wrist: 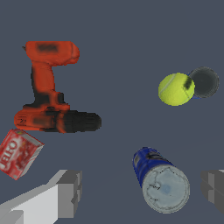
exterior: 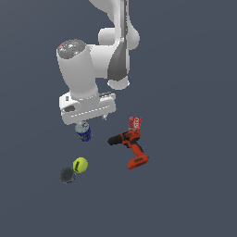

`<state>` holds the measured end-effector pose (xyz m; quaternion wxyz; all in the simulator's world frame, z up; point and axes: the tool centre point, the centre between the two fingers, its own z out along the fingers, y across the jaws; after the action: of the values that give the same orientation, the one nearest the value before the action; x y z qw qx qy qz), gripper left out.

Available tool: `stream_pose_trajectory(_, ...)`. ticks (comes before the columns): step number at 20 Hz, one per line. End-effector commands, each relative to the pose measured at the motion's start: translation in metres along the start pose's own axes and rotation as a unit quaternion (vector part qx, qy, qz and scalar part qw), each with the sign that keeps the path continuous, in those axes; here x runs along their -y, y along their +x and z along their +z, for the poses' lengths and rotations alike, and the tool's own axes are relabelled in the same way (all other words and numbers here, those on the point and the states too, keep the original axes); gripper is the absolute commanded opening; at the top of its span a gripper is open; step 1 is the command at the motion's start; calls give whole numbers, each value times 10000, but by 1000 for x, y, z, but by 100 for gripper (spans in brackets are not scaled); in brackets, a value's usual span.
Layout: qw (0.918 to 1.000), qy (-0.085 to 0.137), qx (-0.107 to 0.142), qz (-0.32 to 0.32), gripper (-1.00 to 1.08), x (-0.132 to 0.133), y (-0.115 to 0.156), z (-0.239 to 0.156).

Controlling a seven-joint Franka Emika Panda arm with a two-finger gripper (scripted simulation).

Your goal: Pick up a designated object from a clutter of objects.

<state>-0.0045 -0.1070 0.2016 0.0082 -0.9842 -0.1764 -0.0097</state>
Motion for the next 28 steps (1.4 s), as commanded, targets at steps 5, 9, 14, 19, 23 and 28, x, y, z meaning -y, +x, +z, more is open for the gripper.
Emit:
stream_pose_trajectory(5, 9989, -23, 42, -463, 100, -29, -28, 34)
stream_pose_trajectory(9, 9976, -35, 69, -695, 100, -43, -43, 50)
stream_pose_trajectory(14, 9959, -45, 96, -903, 100, -54, -58, 65)
stream_pose_trajectory(19, 9947, -51, 112, -1021, 100, -60, -67, 73)
stream_pose_trajectory(23, 9944, -52, 116, -1049, 100, -62, -69, 75)
stream_pose_trajectory(28, 9945, -50, 117, -1035, 100, -61, -69, 80)
